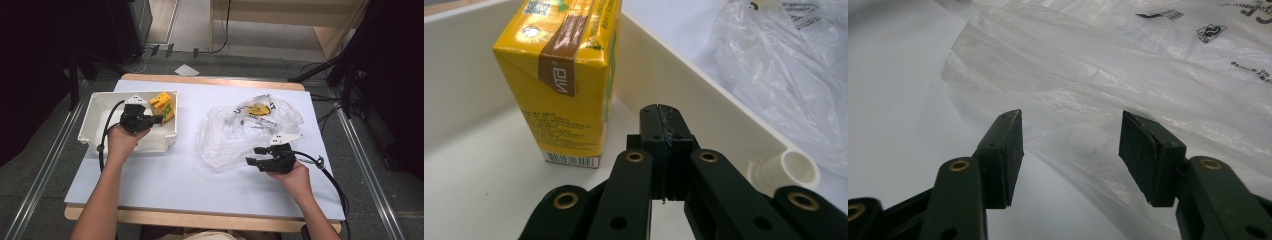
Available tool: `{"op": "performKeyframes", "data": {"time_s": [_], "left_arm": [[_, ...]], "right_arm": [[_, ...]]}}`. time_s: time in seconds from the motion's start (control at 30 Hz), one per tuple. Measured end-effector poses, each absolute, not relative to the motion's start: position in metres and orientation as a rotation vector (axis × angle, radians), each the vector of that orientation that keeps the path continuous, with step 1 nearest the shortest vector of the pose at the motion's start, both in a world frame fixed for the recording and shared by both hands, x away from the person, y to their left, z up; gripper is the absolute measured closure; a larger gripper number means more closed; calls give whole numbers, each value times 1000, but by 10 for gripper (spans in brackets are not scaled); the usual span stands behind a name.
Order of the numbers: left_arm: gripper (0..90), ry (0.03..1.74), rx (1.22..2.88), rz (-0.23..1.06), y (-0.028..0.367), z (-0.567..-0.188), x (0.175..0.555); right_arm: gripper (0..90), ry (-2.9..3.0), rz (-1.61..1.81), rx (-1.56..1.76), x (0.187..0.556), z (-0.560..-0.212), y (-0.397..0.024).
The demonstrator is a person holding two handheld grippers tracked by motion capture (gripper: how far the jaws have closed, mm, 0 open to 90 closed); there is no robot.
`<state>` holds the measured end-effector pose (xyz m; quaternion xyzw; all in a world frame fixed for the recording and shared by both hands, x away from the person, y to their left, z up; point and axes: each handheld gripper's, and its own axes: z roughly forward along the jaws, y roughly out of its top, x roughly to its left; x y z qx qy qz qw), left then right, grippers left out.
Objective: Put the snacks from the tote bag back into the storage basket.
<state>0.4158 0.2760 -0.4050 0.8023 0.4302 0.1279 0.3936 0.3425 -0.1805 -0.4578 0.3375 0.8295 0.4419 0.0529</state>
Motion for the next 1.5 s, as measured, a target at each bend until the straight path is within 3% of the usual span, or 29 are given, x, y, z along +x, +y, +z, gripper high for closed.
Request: {"op": "performKeyframes", "data": {"time_s": [1.5], "left_arm": [[900,1151,2016,346,287,-424,429]], "right_arm": [[447,2540,1330,1018,340,-459,-179]]}}
